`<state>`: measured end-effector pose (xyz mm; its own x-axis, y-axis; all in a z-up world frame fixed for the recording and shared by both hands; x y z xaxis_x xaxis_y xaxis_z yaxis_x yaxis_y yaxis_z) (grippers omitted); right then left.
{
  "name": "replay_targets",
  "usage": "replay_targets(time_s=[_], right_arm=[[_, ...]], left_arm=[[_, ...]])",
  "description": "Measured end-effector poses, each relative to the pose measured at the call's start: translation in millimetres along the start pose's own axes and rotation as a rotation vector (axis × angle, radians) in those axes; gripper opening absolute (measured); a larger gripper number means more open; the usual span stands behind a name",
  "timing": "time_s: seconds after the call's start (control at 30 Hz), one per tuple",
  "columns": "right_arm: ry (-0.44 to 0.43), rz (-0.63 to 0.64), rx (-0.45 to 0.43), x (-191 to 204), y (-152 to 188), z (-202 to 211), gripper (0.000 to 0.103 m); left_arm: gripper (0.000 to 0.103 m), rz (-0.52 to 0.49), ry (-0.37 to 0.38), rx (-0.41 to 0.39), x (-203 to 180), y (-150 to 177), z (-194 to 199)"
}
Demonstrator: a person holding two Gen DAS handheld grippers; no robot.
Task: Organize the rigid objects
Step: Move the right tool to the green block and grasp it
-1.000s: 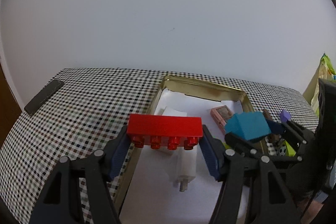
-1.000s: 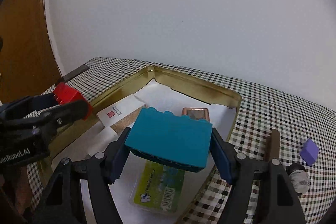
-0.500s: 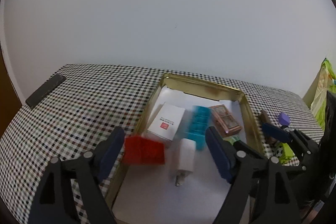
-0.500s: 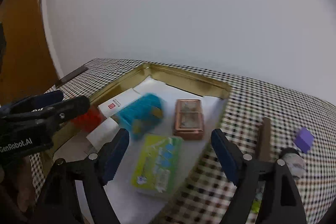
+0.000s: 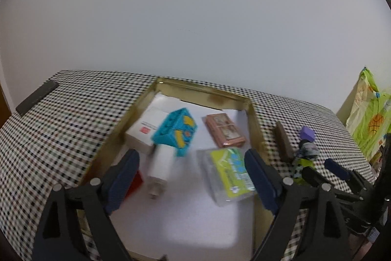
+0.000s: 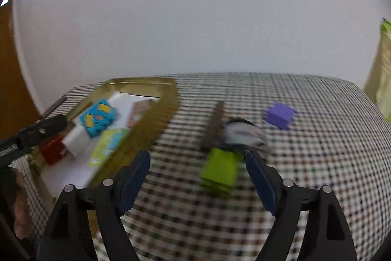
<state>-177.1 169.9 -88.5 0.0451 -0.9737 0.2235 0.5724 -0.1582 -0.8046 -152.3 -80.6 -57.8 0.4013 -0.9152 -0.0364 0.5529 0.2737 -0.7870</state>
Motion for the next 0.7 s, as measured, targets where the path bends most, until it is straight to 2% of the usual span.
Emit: replay_targets(time_s=[0.1,0.17,0.37,0.5,0.57,0.6,0.67,0.7], right_arm=[[0.016,-0.042,0.002,-13.4,1.3,6.2,0.082],[0.045,-0.042,0.016,-17.2,1.4,4.7,0.082],[0.049,-0.046,0.078,-14.7,0.6,-11.4,0.082],[0.072,-0.069,0.153,-17.6,8.7,-30.7,0.081],[0.076,-0.094,0.177,-22.6,10.3,-36.2,0.07],[0.074,-0.108,0.189,-25.7,11.4,-38.4,0.059],[0.081,-0.121,0.195,-28.8,11.1,-39.2,0.047],[0.078,-0.12,0.193,-28.4,11.1,-39.2,0.035]], left_arm=[[0.098,0.004,0.0,-0.006,-10.9,1.0,2.9],[0.098,0.001,0.002,-0.001,-16.1,0.8,1.6],[0.098,-0.016,-0.017,0.015,-26.6,4.5,-5.6],[0.098,-0.01,-0.019,0.024,-25.5,6.9,-9.3],[0.098,-0.004,-0.013,0.027,-25.6,7.7,-9.3],[0.098,-0.004,-0.012,0.027,-26.1,8.0,-9.1],[0.098,-0.009,-0.008,0.025,-27.0,9.0,-7.3],[0.098,-0.012,-0.007,0.024,-28.4,9.6,-6.5]])
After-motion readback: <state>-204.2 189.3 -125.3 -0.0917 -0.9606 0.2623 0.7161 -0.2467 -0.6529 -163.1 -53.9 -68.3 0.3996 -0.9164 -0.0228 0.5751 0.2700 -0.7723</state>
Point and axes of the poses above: each gripper's, at about its wrist camera, not at the fingertips, and z roughly against the way its jaws point, x to its left, y to its underside, the point moved 6 cm from there along -z, roughly the way its jaws point, and after that the axes turned 12 degrees about -y, right-handed, at the moved point
